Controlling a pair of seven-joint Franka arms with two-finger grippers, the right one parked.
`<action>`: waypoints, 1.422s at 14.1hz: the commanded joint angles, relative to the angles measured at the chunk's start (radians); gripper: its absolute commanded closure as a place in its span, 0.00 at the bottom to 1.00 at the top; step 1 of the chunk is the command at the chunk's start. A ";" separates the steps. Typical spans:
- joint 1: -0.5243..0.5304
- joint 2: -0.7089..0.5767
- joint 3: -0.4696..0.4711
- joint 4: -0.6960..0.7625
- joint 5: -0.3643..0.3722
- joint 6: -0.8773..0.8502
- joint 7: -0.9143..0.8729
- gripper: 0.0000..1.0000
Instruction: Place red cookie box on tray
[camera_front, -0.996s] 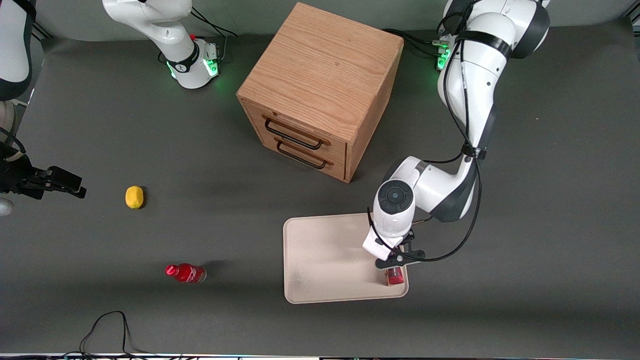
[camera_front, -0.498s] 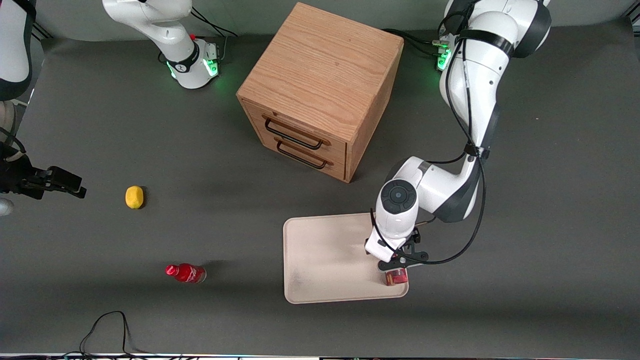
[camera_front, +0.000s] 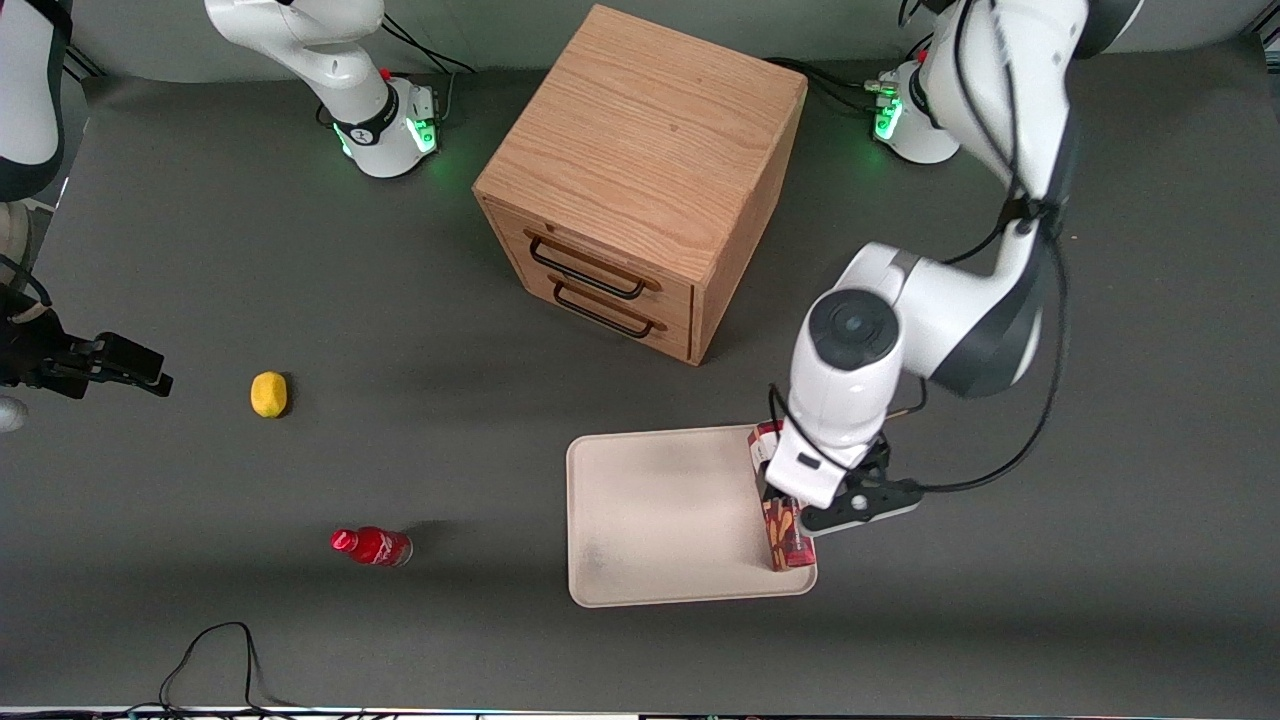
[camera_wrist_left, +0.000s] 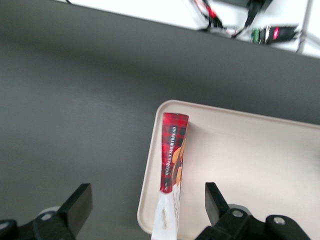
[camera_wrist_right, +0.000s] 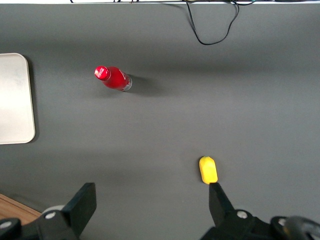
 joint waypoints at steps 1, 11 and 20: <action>0.004 -0.111 -0.006 -0.026 -0.018 -0.082 0.013 0.00; 0.119 -0.344 -0.060 -0.049 -0.096 -0.292 0.455 0.00; 0.343 -0.539 -0.058 -0.258 -0.189 -0.274 0.679 0.00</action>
